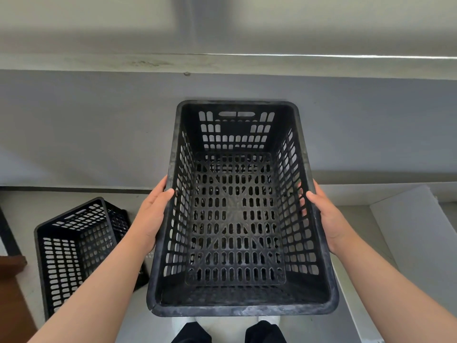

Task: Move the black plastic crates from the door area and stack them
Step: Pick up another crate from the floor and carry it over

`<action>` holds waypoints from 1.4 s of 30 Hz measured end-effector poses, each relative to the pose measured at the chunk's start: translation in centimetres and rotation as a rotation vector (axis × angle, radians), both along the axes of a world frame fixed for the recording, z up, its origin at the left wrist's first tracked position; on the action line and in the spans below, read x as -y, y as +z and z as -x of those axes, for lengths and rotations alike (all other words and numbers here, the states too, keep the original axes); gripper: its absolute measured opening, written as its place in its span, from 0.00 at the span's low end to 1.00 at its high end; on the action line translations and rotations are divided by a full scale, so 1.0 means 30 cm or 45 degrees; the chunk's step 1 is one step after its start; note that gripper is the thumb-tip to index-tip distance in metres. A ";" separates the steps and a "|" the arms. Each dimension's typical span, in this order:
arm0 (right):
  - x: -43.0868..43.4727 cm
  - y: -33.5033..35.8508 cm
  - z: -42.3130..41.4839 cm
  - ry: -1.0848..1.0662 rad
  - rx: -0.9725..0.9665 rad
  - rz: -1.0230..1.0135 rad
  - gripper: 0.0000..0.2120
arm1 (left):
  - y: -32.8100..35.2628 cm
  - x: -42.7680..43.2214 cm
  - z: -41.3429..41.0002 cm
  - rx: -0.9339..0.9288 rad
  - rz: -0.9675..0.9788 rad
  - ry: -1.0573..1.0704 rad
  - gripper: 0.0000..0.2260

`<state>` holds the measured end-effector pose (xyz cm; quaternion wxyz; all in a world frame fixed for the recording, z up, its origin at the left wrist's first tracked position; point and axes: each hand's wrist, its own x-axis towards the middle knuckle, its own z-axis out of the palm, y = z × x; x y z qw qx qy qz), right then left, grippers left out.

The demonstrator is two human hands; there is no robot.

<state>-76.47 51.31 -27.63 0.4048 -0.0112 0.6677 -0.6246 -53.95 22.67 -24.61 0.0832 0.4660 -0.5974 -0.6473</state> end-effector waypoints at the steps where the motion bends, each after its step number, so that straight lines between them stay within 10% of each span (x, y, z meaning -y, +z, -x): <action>1: -0.006 0.005 -0.003 0.011 -0.007 -0.004 0.23 | 0.000 0.000 -0.004 -0.005 -0.010 0.002 0.20; 42: -0.025 0.318 -0.233 -0.121 -0.372 -0.208 0.31 | 0.254 0.009 -0.154 -0.227 -0.019 -0.210 0.24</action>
